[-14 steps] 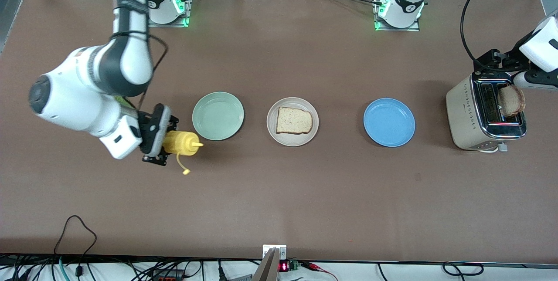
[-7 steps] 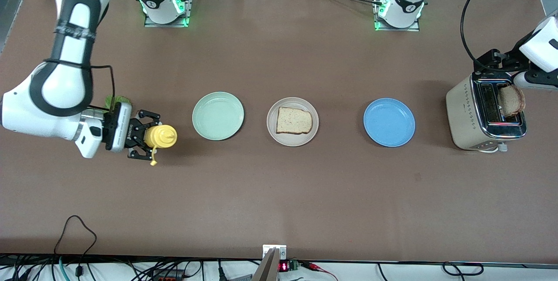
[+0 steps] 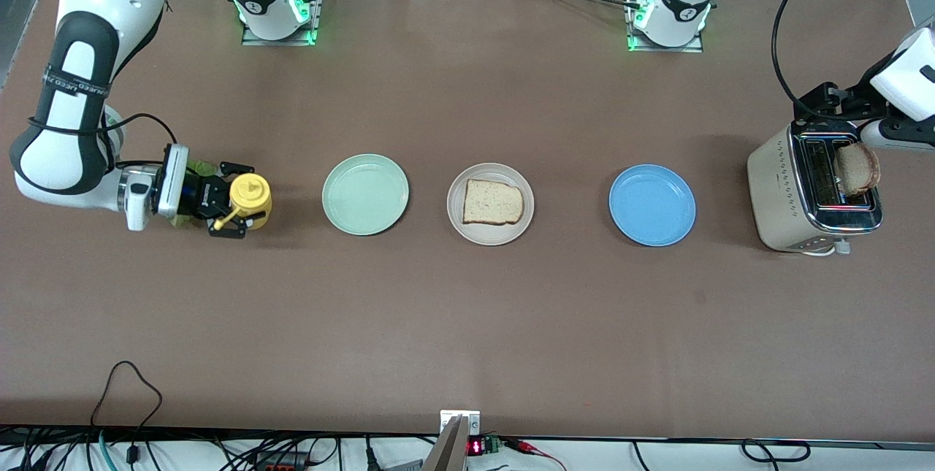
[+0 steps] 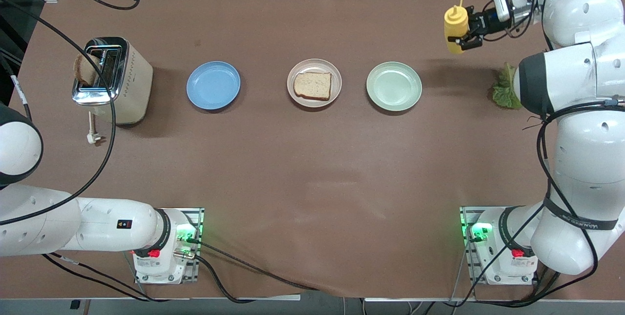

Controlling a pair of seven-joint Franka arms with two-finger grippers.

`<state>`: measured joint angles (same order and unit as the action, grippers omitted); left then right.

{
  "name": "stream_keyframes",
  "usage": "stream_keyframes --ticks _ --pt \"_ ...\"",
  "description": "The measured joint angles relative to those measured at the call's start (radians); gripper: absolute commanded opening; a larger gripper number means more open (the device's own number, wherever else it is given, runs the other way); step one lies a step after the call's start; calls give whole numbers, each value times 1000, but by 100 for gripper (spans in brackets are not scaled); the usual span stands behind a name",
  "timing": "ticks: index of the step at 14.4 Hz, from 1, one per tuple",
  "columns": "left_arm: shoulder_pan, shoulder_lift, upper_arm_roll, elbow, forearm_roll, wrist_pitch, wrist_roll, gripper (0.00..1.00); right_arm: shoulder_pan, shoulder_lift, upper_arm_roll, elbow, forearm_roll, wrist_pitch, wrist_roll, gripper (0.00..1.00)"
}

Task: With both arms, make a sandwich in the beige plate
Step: 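Carry the yellow bottle back and set it beside the lettuce, then open the right gripper and draw it back from the bottle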

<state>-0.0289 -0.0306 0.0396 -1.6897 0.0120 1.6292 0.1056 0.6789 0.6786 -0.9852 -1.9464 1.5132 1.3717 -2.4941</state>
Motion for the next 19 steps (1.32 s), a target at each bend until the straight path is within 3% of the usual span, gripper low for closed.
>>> stream_keyframes --ticks 3,7,9,15,19 --pt "0 0 0 0 0 0 0 100 -56 8 53 -72 34 -37 -169 43" --pt "0 0 0 0 0 0 0 100 -238 56 275 -99 89 -59 -262 43" --pt "0 0 0 0 0 0 0 100 -318 89 357 -98 97 -64 -269 43" --pt "0 0 0 0 0 0 0 100 -354 115 383 -95 100 -73 -270 68" --pt "0 0 0 0 0 0 0 100 -358 122 383 -95 100 -79 -269 73"
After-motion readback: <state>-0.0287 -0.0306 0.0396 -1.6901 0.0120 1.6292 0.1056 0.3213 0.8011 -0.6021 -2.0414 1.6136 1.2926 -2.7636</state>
